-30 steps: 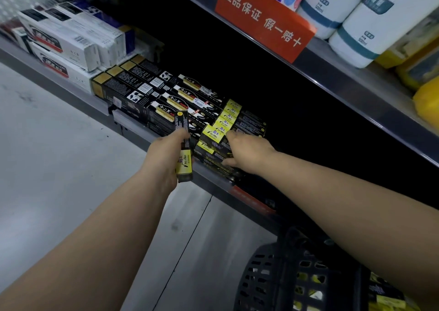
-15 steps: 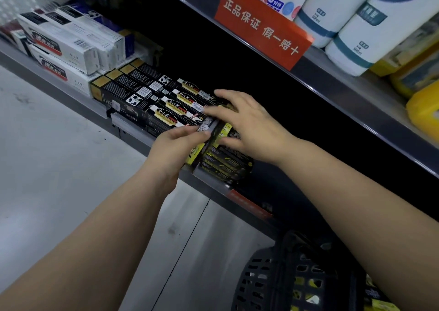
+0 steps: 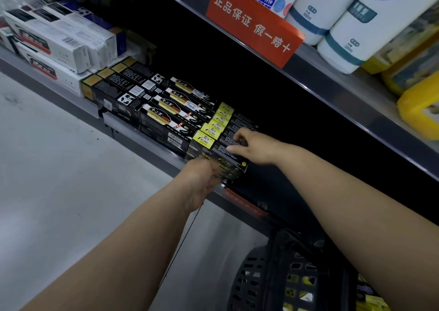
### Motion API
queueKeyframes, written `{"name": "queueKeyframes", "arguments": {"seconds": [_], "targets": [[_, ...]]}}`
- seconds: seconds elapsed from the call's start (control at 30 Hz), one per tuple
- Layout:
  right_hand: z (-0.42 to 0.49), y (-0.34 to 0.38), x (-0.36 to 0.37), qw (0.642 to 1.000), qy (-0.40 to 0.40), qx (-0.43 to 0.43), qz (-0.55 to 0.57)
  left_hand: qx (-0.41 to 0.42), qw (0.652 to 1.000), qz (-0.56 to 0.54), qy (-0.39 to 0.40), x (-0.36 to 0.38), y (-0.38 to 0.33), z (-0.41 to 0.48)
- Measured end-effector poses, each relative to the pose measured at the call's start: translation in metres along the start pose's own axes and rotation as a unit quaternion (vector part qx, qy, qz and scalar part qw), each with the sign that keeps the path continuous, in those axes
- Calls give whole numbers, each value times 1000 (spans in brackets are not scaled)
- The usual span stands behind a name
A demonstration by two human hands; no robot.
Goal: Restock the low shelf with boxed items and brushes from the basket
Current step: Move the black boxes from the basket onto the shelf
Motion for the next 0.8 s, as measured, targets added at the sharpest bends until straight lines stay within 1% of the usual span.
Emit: {"name": "queueKeyframes", "arguments": {"seconds": [0.1, 0.23, 0.33, 0.43, 0.53, 0.6, 0.67, 0.73, 0.77, 0.8], "targets": [[-3, 1, 5, 999, 29, -13, -24, 18, 1000, 2, -3, 4, -1, 2], [0, 2, 8, 999, 20, -23, -38, 31, 999, -7, 3, 8, 2, 1], [-3, 3, 7, 999, 20, -24, -36, 41, 999, -10, -6, 8, 1, -1], [-16, 9, -6, 999, 3, -31, -36, 64, 997, 45, -24, 8, -6, -11], [-46, 17, -39, 997, -53, -51, 38, 131, 981, 132, -55, 7, -19, -32], [-80, 16, -62, 986, -89, -67, 123, 205, 963, 171, -47, 13, -31, -55], [-123, 7, -80, 973, -106, -83, 189, 297, 929, 218, -21, 26, -42, -86], [-169, -12, -92, 958, -115, -91, 245, 380, 887, 262, 26, 43, -45, -122], [-191, -25, -94, 949, -121, -87, 276, 416, 861, 287, 51, 51, -42, -140], [-210, -40, -94, 938, -130, -76, 311, 454, 828, 322, 70, 57, -36, -157]]}}
Point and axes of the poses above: each hand's wrist, its own z-axis towards the middle knuckle, its own x-axis out of the palm, y = z × x, the point moved 6 cm from there along z, towards the middle knuckle, and after that the axes turned 9 degrees about -y, right-handed, at the moved point
